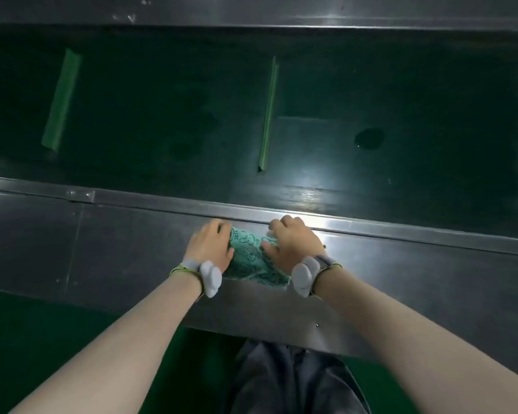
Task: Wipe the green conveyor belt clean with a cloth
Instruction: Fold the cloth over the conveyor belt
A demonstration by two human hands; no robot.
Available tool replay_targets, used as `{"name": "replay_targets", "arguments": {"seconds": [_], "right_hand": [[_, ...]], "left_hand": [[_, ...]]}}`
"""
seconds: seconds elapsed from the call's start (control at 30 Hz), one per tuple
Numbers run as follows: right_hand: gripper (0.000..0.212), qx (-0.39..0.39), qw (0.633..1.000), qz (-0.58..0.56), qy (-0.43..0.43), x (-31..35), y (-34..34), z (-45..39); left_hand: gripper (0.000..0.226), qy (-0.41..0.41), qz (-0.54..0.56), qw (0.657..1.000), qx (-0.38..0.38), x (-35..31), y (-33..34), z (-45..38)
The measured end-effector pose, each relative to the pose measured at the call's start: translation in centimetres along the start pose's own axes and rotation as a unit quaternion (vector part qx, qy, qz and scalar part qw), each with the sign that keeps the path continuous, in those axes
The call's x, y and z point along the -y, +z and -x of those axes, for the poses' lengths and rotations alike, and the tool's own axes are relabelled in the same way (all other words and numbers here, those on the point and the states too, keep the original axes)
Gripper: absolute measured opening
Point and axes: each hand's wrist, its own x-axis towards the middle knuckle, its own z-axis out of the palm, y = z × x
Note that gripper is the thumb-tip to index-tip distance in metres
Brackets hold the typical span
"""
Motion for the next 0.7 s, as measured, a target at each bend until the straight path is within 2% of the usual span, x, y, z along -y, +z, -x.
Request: {"name": "replay_targets", "arguments": {"seconds": [0.13,0.2,0.27,0.33,0.43,0.57,0.7], "right_hand": [[0.050,0.113,0.992,0.050,-0.002,0.1,3.1,-1.7],[0.053,0.120,0.989,0.085,-0.003,0.1,3.7,-2.7],[0.050,0.131,0.988,0.083,0.004,0.4,3.5,-3.5],[0.048,0.145,0.987,0.061,0.017,0.6,2.8,-3.8],[0.049,0.110,0.993,-0.019,0.037,0.5,1.7,-3.5],[0.036,0.089,0.989,-0.078,0.093,0.0,-1.9,-3.8],[0.033,0.013,0.978,-0.144,0.149,-2.4,-6.9,-3.0]], "left_hand": [[0.050,0.039,-0.056,0.998,-0.006,-0.7,1.4,-1.9],[0.046,0.040,-0.073,0.996,0.014,-1.0,1.0,-2.9],[0.031,0.061,-0.074,0.995,0.036,-0.6,0.1,-3.6],[0.024,0.076,-0.030,0.995,0.049,0.1,-0.9,-3.9],[0.028,0.077,0.063,0.993,0.058,0.0,-2.2,-3.7],[0.028,0.044,0.104,0.993,0.031,-1.3,-5.0,-4.1],[0.031,0.029,0.196,0.980,0.020,-3.3,-8.8,-5.7]]}}
